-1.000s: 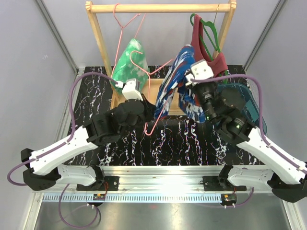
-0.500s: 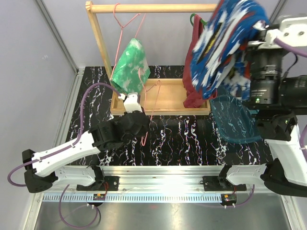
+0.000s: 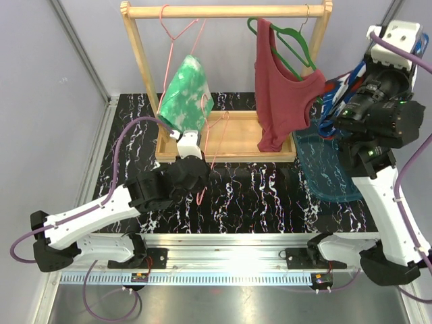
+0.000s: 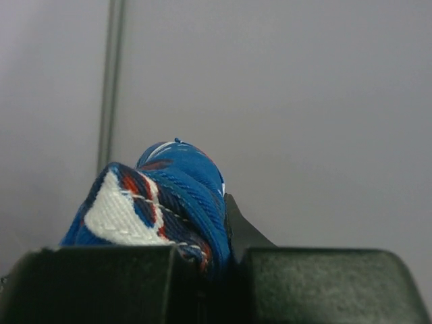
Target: Remove the trousers from the hanger
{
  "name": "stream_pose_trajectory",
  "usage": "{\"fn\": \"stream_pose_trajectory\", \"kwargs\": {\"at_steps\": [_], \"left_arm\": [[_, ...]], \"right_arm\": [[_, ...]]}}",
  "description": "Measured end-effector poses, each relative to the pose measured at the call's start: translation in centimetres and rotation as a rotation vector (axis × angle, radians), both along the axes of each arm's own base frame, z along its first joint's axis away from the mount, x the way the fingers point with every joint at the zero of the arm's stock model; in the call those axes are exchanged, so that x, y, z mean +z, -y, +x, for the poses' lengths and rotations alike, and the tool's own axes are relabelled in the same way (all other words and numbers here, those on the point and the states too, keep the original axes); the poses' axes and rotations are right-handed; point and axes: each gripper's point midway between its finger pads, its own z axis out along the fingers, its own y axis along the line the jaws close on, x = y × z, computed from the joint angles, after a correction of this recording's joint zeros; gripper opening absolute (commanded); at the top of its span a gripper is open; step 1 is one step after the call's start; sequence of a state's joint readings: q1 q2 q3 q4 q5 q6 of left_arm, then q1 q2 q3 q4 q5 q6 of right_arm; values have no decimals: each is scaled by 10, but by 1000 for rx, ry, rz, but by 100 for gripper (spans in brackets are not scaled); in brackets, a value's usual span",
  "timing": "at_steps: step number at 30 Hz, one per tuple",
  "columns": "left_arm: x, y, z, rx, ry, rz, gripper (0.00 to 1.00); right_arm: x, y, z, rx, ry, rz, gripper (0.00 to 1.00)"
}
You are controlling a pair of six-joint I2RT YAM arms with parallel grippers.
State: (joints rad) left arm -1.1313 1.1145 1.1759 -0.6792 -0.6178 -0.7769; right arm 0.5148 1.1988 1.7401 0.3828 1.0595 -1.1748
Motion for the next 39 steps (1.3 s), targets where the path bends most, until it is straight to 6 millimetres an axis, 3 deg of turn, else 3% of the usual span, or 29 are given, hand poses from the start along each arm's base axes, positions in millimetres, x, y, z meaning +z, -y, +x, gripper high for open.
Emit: {"fn": "stream_pose_trajectory", "kwargs": {"at_steps": [12, 16, 18, 26, 39], "left_arm": [[-7, 3, -1, -33, 10, 29, 0], [-8, 4, -1, -41, 12, 32, 0], [-8, 6, -1, -46, 14, 28, 0], [-23, 15, -3, -87, 0, 35, 0], [-20, 19, -2, -106, 20, 28, 0]], "right_arm": [[-162, 76, -8, -224, -189, 132, 0], [-228, 88, -4, -275, -297, 148, 0], [-250, 90, -3, -290, -344, 140, 0], [-305, 89, 6, -267, -383, 90, 0], [-375, 64, 81, -148, -538, 82, 1]]}}
